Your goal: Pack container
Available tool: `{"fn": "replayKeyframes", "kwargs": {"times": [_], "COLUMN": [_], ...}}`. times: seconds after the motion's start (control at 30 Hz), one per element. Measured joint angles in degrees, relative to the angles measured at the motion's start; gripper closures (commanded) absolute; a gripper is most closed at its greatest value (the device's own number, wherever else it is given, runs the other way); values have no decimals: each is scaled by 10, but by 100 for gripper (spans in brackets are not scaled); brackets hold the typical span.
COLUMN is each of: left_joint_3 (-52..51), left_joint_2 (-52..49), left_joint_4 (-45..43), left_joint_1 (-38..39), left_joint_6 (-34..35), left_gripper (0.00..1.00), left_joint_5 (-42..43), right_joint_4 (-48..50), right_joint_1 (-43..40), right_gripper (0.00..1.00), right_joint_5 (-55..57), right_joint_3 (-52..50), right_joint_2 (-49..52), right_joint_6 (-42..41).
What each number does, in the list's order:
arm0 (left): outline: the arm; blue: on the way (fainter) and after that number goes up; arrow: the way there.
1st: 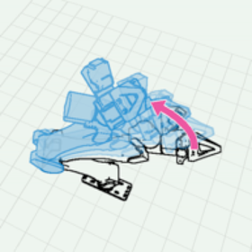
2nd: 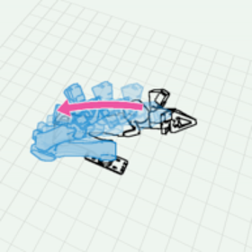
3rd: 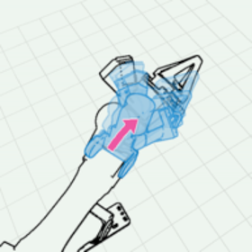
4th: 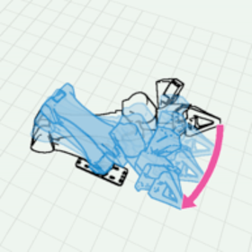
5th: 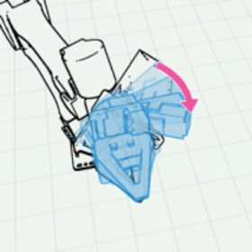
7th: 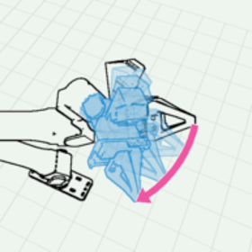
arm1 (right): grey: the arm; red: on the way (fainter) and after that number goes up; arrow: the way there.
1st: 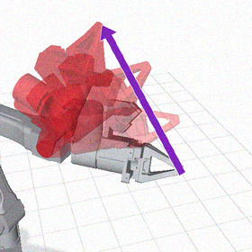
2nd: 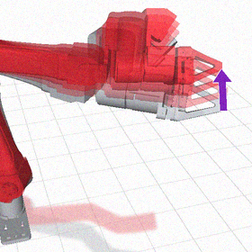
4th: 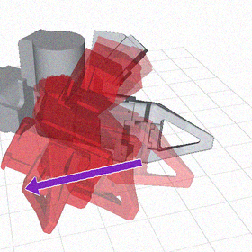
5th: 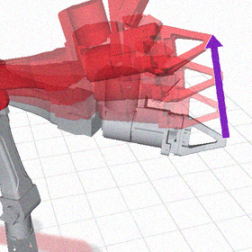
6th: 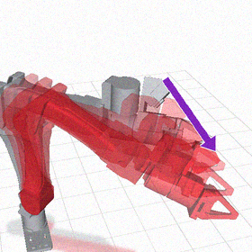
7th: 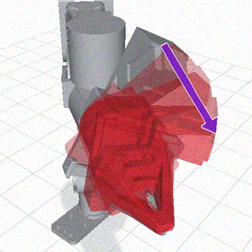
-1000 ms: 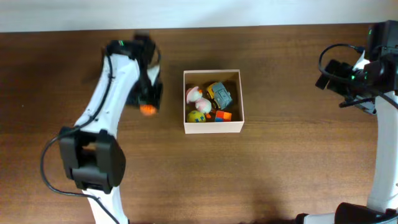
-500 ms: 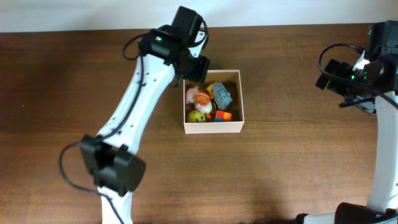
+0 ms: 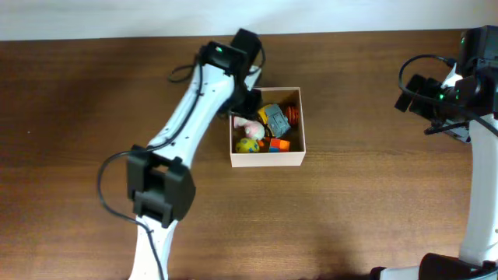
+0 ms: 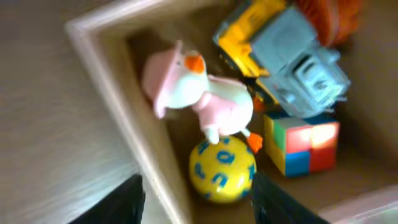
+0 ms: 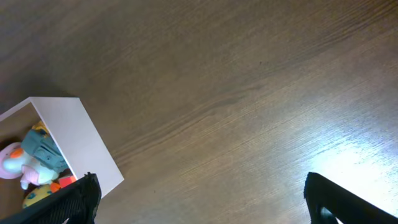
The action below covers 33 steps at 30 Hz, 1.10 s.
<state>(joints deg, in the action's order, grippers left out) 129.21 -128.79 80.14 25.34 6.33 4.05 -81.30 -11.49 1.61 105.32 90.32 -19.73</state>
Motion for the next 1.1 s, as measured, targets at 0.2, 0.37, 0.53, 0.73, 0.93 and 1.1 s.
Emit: {"fn": "replayKeyframes", "kwargs": {"times": [0.2,0.37,0.53,0.73,0.93,1.1], "left_joint_3": [83,113,121,120,119,119], "left_joint_2": [123,285,395,411,406,406], "left_joint_4": [80,104,123,154,164,165], "left_joint_1": [-51,-113,-161,-173,-173,-173], "left_joint_6": [3,18,26,28,28,28], "left_gripper": [30,1,1,1,1,1], "left_joint_5": [-14,-30,-39,-51,-52,-52], "right_joint_4": [0,0,0,0,0,1], "right_joint_1": [0,0,0,0,3,47], "right_gripper": [1,1,1,1,1,1], "right_joint_5": [0,0,0,0,0,0], "right_joint_3": [0,0,0,0,0,0], "right_joint_2": [0,0,0,0,0,-25], "right_joint_6": [0,0,0,0,0,0]}}
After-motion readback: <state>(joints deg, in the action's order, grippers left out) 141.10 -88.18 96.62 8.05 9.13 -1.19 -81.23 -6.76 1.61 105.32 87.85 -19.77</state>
